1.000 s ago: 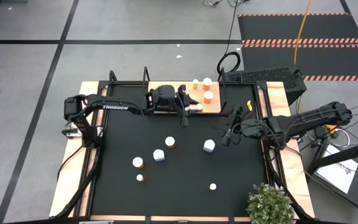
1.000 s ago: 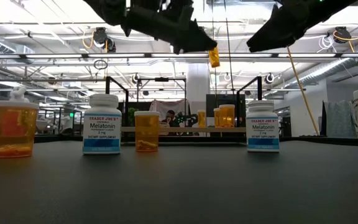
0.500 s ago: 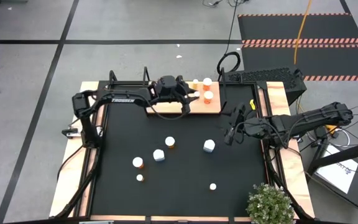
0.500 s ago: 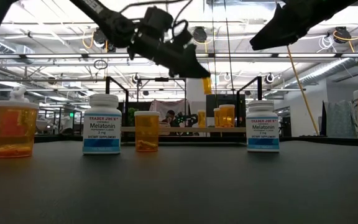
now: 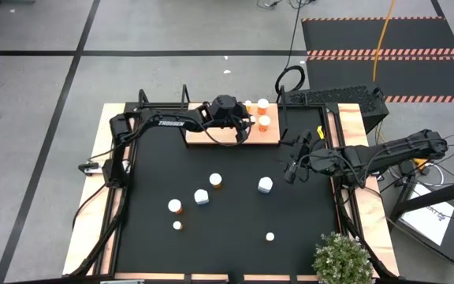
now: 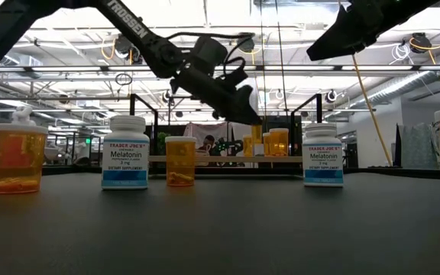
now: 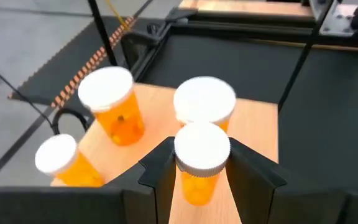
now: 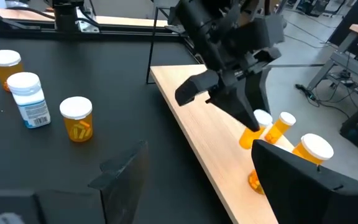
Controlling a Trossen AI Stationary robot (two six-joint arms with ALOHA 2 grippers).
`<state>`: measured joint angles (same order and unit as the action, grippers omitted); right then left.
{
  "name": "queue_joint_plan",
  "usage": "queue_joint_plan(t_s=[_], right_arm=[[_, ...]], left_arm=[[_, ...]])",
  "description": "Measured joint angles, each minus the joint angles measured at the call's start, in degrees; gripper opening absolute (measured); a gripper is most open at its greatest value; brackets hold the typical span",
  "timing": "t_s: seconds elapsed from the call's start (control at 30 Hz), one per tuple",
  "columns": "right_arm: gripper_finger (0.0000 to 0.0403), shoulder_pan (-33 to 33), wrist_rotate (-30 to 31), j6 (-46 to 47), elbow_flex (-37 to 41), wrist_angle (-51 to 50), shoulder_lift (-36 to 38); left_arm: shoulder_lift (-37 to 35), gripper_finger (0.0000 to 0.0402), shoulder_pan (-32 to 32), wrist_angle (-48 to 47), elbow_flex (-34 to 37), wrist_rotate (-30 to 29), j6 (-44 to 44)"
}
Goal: Pick and place medicine bottles onto shelf by color
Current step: Put the top right small orange pill bottle aligned with the other small orange pill bottle on the shelf
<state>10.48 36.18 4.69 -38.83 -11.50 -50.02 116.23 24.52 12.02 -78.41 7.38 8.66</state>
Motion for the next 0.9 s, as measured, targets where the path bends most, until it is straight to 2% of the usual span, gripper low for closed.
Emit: queue_joint_plan(t_s=[0.17,0.9], right_arm=[[0.0281,0.00,-0.02,0.00,0.00,-0.07,0.00],[0.0281,0.00,-0.20,-0.02,0.00,-0.09,0.00]], left_arm=[[0.49,0.0131,0.98,-0.22,-0.02,-1.84,-0.09],[2.31,0.0131,0.85,0.39,-0.02,-3.02,-0.38]])
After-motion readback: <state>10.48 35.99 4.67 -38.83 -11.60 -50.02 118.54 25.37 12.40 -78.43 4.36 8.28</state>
